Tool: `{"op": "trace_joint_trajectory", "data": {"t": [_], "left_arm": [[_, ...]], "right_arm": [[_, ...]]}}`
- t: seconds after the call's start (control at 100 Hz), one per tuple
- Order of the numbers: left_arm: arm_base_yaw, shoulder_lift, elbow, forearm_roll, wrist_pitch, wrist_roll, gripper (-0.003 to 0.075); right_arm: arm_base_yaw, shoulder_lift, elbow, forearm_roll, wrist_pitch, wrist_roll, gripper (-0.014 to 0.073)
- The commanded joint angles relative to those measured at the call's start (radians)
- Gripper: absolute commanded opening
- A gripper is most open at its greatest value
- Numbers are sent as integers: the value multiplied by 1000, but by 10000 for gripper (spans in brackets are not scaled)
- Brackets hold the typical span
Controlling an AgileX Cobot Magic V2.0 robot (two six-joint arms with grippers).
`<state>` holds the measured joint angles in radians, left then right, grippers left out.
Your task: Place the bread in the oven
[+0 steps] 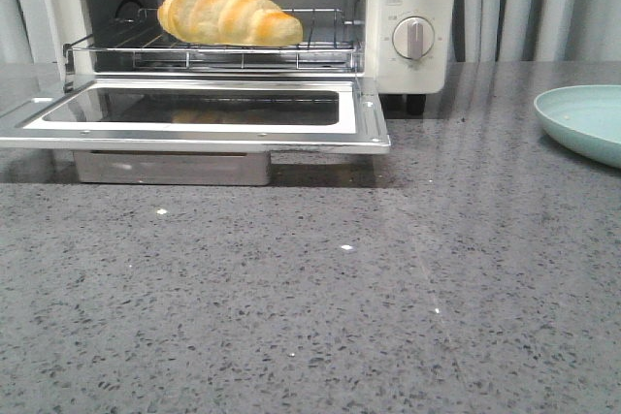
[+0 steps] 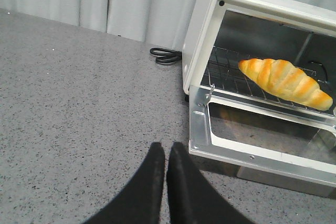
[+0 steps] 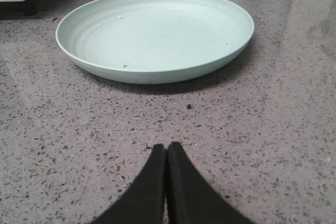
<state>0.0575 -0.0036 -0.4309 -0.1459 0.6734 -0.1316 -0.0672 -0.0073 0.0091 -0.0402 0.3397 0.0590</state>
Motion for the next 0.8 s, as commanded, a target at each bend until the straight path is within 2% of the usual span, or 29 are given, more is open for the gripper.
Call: {"op": "trace_joint_trajectory", "data": {"t": [0.0,0.16,0.31,0.61,0.79], "left_arm": [[2,-25,-23,-10,-80,-1,-21],[2,-25,8,63,-117,-1,-21],[0,-25,116,112,-256,-1,-21],[-116,-25,309,192,-451,3,-21],[-132,-25,370,191,-534,92,-21]], "right_arm": [[-6,-21,26,-17,-22,-2,-53],[-6,-21,26,-17,-22,-2,-53],[-6,-21,26,-17,-22,-2,-53],[-6,-21,26,-17,-22,-2,-53],[-6,-21,26,-17,-22,-2,-53]]}}
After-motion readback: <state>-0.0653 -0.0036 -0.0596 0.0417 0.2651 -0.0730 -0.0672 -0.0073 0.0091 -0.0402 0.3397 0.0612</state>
